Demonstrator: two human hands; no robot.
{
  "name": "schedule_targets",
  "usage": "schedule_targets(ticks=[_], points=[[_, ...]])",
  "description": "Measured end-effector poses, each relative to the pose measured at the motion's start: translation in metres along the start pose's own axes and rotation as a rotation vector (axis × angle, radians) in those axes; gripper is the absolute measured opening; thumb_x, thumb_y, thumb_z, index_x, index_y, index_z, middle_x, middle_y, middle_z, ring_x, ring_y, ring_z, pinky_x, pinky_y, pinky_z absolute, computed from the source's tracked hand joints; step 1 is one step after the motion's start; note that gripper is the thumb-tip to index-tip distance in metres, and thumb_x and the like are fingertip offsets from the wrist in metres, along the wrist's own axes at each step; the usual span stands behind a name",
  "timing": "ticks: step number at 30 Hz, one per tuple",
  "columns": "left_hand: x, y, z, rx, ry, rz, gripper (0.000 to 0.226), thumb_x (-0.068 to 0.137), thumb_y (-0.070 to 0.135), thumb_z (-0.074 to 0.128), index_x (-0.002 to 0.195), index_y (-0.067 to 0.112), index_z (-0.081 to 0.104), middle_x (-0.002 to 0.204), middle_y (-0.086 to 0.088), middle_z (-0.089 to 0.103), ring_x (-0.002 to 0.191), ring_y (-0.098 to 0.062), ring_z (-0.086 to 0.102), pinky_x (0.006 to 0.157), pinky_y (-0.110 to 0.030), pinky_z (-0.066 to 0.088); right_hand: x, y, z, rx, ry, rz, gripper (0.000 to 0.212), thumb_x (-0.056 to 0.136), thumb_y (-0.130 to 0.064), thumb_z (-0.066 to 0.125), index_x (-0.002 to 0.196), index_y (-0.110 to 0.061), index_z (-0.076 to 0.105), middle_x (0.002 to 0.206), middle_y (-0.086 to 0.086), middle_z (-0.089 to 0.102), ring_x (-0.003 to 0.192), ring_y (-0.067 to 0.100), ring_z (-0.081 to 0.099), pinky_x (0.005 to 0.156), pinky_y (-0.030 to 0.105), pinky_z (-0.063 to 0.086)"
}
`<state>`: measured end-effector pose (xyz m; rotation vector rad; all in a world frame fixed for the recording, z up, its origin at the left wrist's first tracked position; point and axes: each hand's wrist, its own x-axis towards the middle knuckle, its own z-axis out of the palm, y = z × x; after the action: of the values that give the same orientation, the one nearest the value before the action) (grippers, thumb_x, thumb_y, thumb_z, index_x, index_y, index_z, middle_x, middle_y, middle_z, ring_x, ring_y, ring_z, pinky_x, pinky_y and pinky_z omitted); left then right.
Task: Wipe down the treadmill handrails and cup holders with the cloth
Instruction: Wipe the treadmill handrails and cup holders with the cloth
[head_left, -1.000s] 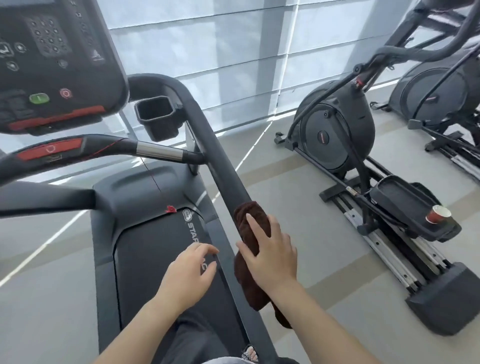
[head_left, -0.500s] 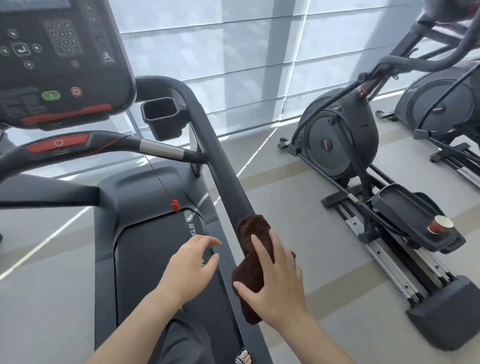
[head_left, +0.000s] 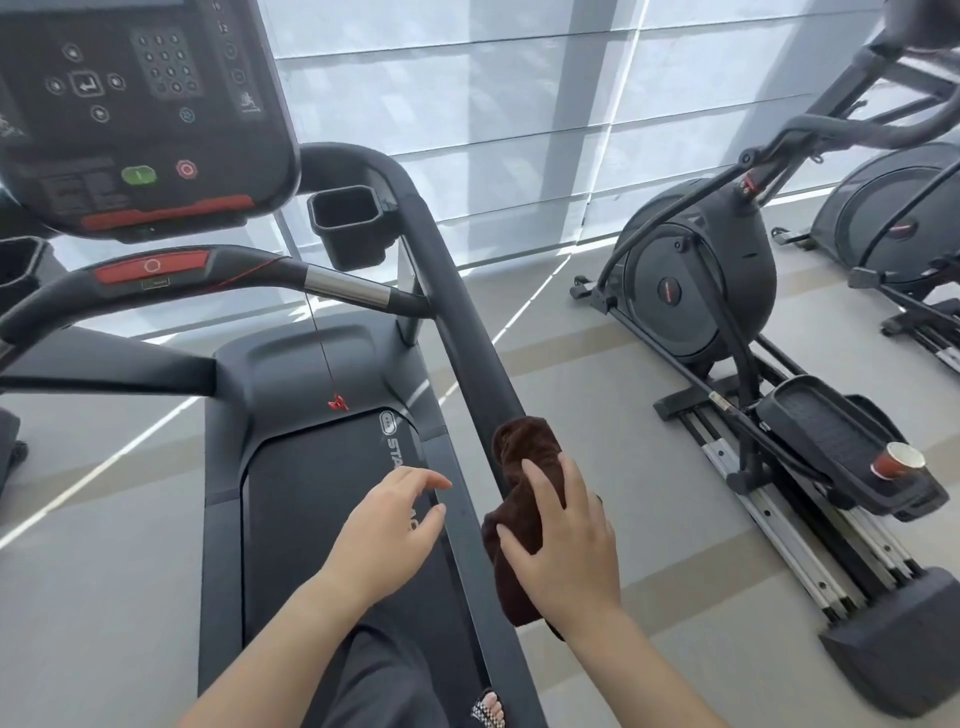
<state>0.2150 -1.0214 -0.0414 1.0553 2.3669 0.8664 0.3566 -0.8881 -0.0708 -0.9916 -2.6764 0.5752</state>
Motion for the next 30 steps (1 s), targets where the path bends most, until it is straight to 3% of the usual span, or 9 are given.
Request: schedule_targets(ticks=[3, 7, 13, 17, 24, 27, 30], points=[[0.005, -0.003, -0.003, -0.016, 0.0, -0.008, 0.019, 0.088, 0.023, 0.052, 0.105, 0.031, 0.058, 0.109, 0.018, 0.054, 0.095, 0.004, 0.05, 0.074, 0.003, 0.031, 0.009, -0.006, 0.005, -0.037, 0.033, 0.022, 0.056, 0.08, -0.045, 0.062, 0.132, -0.034, 0.042, 0.147, 0.01, 0.037, 0.118, 0.033, 0.047, 0.092, 0.048, 0.045], [0.018, -0.008, -0.011, -0.021, 0.012, -0.006, 0.019, 0.088, 0.023, 0.052, 0.105, 0.032, 0.058, 0.109, 0.02, 0.054, 0.097, 0.004, 0.049, 0.074, 0.001, 0.033, 0.051, -0.023, 0.012, -0.096, 0.014, 0.01, 0.055, 0.084, -0.046, 0.054, 0.135, -0.035, 0.037, 0.15, 0.009, 0.029, 0.122, 0.033, 0.041, 0.097, 0.047, 0.04], [0.053, -0.027, -0.044, 0.007, 0.023, -0.014, 0.02, 0.088, 0.025, 0.052, 0.105, 0.034, 0.057, 0.111, 0.02, 0.054, 0.102, -0.001, 0.048, 0.078, -0.024, 0.043, 0.103, -0.043, 0.027, -0.154, 0.038, 0.0, 0.055, 0.081, -0.04, 0.062, 0.131, -0.028, 0.044, 0.144, 0.016, 0.039, 0.118, 0.04, 0.046, 0.091, 0.055, 0.043], [0.088, -0.047, -0.079, 0.043, 0.06, -0.003, 0.021, 0.088, 0.024, 0.052, 0.106, 0.032, 0.057, 0.112, 0.017, 0.055, 0.105, -0.006, 0.049, 0.082, -0.032, 0.046, 0.143, -0.057, 0.037, -0.168, 0.054, -0.023, 0.051, 0.078, -0.036, 0.067, 0.125, -0.026, 0.051, 0.138, 0.016, 0.046, 0.113, 0.041, 0.049, 0.087, 0.055, 0.046], [0.157, -0.081, -0.159, 0.145, 0.141, 0.079, 0.021, 0.086, 0.022, 0.054, 0.106, 0.026, 0.06, 0.107, 0.013, 0.058, 0.102, -0.008, 0.051, 0.09, -0.035, 0.045, 0.216, -0.084, 0.042, 0.072, 0.145, 0.022, 0.039, 0.079, -0.024, 0.069, 0.116, -0.025, 0.056, 0.129, 0.006, 0.053, 0.101, 0.033, 0.054, 0.083, 0.046, 0.048], [0.188, -0.097, -0.195, 0.199, 0.189, 0.1, 0.022, 0.085, 0.019, 0.055, 0.106, 0.024, 0.06, 0.111, 0.009, 0.059, 0.107, -0.014, 0.051, 0.093, -0.037, 0.043, 0.248, -0.113, 0.043, 0.17, 0.213, -0.056, 0.038, 0.08, -0.022, 0.069, 0.115, -0.023, 0.055, 0.126, 0.007, 0.055, 0.099, 0.03, 0.055, 0.084, 0.045, 0.048], [0.212, -0.113, -0.227, 0.257, 0.26, 0.119, 0.019, 0.083, 0.016, 0.057, 0.1, 0.023, 0.062, 0.103, 0.007, 0.061, 0.098, -0.017, 0.053, 0.085, -0.036, 0.045, 0.277, -0.156, 0.054, 0.346, 0.175, -0.168, 0.038, 0.083, -0.027, 0.066, 0.117, -0.027, 0.052, 0.129, 0.001, 0.051, 0.11, 0.023, 0.051, 0.094, 0.036, 0.043]])
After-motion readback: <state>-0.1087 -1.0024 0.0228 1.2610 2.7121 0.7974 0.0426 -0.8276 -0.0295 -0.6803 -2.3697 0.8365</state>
